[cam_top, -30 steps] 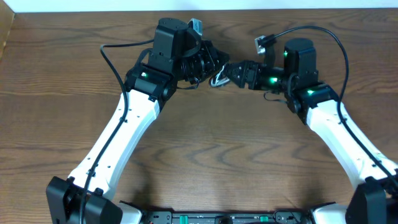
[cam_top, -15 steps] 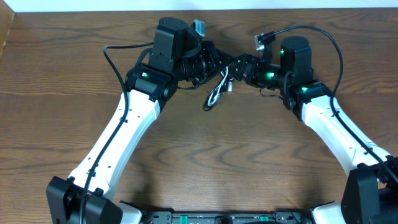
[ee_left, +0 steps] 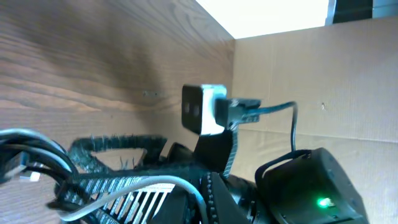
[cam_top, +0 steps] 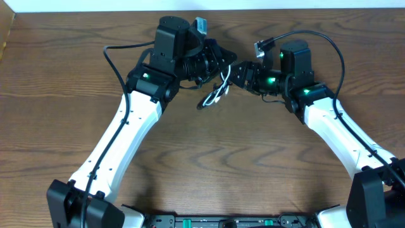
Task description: Untangle cables
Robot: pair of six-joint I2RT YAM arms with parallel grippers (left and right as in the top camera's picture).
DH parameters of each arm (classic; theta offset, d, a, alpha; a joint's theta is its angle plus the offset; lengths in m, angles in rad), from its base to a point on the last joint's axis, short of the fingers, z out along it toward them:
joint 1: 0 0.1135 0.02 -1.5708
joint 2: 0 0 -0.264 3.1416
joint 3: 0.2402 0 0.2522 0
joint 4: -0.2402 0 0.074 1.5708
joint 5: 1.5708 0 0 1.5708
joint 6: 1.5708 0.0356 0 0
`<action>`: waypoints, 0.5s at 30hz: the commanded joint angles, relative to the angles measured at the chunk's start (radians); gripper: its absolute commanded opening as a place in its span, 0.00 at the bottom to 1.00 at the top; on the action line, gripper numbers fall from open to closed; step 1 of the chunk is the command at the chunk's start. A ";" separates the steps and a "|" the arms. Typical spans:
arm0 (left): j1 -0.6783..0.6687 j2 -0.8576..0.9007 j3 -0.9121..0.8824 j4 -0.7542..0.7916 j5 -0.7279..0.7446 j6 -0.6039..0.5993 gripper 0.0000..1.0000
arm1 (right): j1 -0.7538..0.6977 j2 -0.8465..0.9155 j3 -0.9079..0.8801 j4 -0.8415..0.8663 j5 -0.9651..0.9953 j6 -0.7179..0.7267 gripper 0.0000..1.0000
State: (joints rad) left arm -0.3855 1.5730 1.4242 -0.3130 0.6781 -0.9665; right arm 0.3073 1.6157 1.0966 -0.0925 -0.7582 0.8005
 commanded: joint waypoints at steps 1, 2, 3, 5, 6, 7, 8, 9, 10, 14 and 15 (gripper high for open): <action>0.020 -0.002 0.013 0.009 0.003 0.004 0.07 | 0.008 0.008 0.005 -0.031 -0.034 -0.048 0.60; 0.021 -0.002 0.013 0.009 0.003 0.004 0.07 | 0.008 0.008 0.005 -0.037 -0.035 -0.056 0.60; 0.021 -0.002 0.013 0.009 0.003 0.004 0.08 | 0.007 0.008 0.005 -0.039 -0.035 -0.059 0.63; 0.021 -0.002 0.013 0.008 0.003 0.005 0.08 | -0.001 0.008 0.005 -0.021 -0.047 -0.072 0.73; 0.021 -0.002 0.013 0.008 0.004 0.008 0.07 | -0.008 0.008 0.005 -0.004 -0.068 -0.086 0.75; 0.021 -0.002 0.013 0.008 0.006 0.012 0.08 | -0.016 0.008 0.005 0.009 -0.086 -0.092 0.75; 0.021 -0.002 0.013 0.008 0.010 0.021 0.07 | -0.026 0.008 0.005 0.021 -0.103 -0.092 0.75; 0.021 -0.002 0.013 0.008 0.011 0.024 0.07 | -0.031 0.008 0.005 0.029 -0.116 -0.092 0.75; 0.021 -0.002 0.013 0.006 0.011 0.027 0.08 | -0.040 0.008 0.005 0.039 -0.134 -0.092 0.75; 0.021 -0.002 0.013 0.005 0.011 0.027 0.07 | -0.053 0.008 0.005 0.044 -0.150 -0.092 0.75; 0.021 -0.002 0.013 0.005 0.011 0.027 0.07 | -0.053 0.008 0.005 0.045 -0.150 -0.092 0.75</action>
State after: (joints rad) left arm -0.3691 1.5730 1.4242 -0.3134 0.6785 -0.9638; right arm 0.2565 1.6169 1.0966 -0.0513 -0.8639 0.7300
